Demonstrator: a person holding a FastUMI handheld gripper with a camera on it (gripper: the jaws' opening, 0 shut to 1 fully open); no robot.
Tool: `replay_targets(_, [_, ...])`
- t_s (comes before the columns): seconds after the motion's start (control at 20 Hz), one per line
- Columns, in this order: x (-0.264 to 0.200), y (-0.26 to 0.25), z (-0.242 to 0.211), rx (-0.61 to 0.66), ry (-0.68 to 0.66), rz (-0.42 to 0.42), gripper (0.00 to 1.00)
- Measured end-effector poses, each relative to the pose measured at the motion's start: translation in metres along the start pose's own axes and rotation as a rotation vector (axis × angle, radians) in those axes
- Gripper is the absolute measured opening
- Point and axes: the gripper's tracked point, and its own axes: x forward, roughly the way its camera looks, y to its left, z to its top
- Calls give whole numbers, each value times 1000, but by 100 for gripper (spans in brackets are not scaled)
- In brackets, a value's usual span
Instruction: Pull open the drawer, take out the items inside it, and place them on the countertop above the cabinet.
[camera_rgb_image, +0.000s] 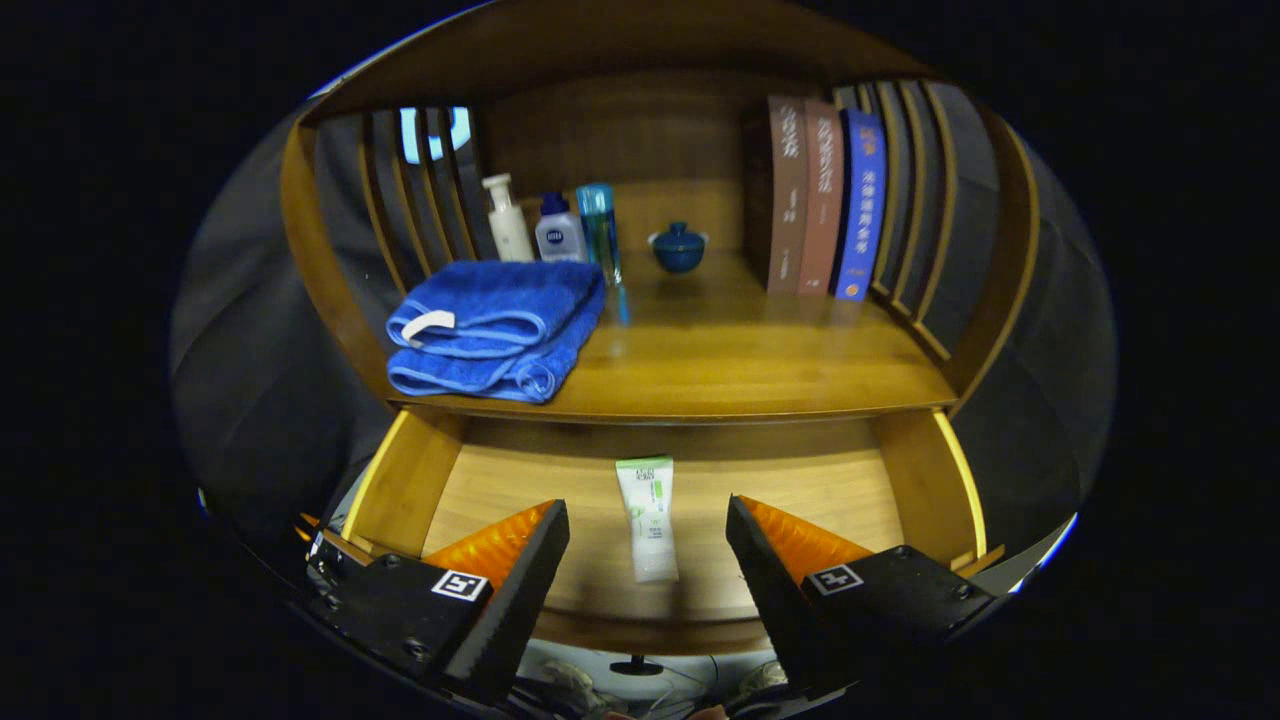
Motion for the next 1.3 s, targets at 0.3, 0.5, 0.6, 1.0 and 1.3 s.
replay_targets(0.3, [62,-6,-29,-38,255,-19,100])
replay_targets(0.5, [86,-9,-48,-86,365,-44,100])
replay_targets(0.6, [94,-6,-62,-74,419,-47,95])
replay_targets(1.0, [105,-4,-76,-72,448,-58,44])
replay_targets(1.3, [72,1,-62,-56,450,-11,33])
